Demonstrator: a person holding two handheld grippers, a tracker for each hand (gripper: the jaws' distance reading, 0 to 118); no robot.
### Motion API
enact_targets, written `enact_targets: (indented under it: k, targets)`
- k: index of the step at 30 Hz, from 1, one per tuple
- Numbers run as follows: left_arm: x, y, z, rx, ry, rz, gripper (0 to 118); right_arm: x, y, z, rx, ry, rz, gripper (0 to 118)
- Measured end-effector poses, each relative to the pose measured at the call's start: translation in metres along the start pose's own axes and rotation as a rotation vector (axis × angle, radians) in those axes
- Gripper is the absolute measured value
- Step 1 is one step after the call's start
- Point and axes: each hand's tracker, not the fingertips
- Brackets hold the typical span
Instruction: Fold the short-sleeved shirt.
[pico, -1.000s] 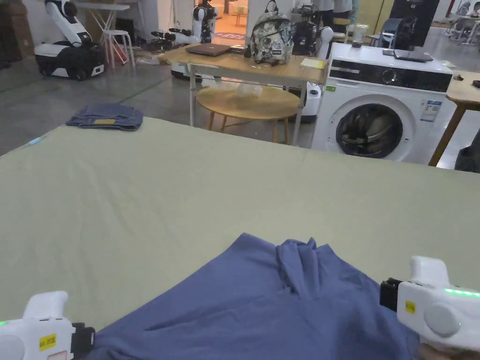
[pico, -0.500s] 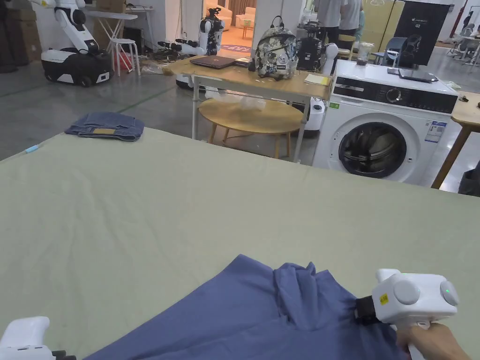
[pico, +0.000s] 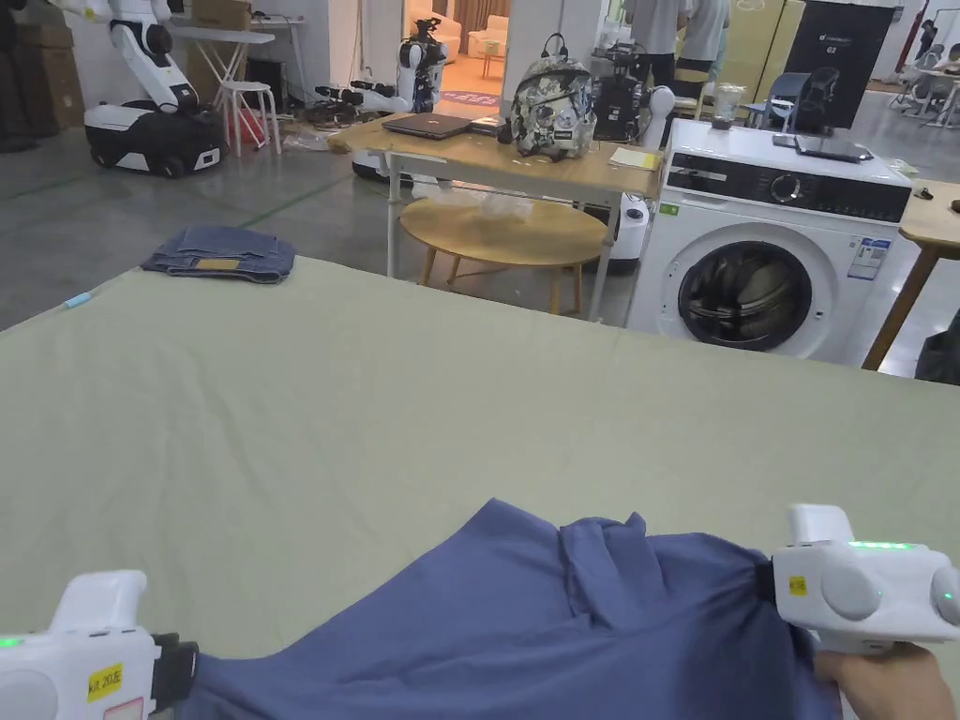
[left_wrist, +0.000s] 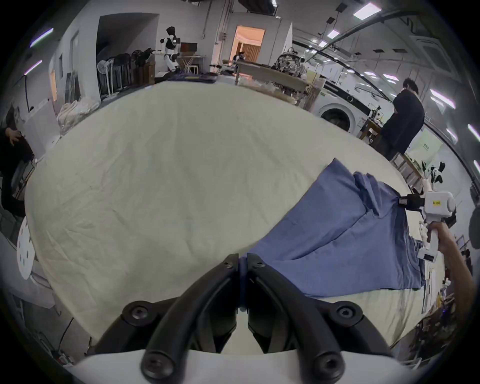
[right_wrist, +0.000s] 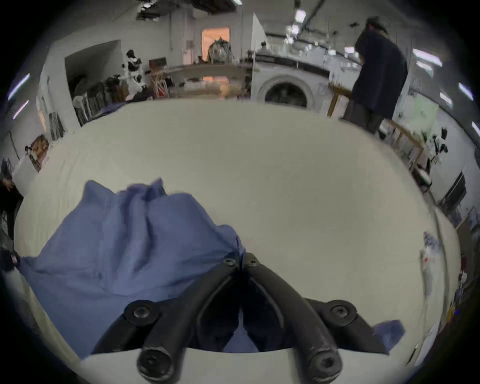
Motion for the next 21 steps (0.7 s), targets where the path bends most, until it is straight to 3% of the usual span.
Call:
enact_targets:
  k: [4,12,21]
  targets:
    - [0.015,0.022,0.017,0.081,-0.014,-0.066,0,0.018,0.005,0.063,0.12,0.002,-0.085,0]
    - [0.057,0.101,0.043,0.213,-0.068,-0.17,0,0.075,0.021,0.156,0.304,-0.147,-0.112,0]
    - [0.148,0.206,0.086,0.355,-0.114,-0.269,0,0.119,0.065,0.252,0.494,-0.284,-0.179,0]
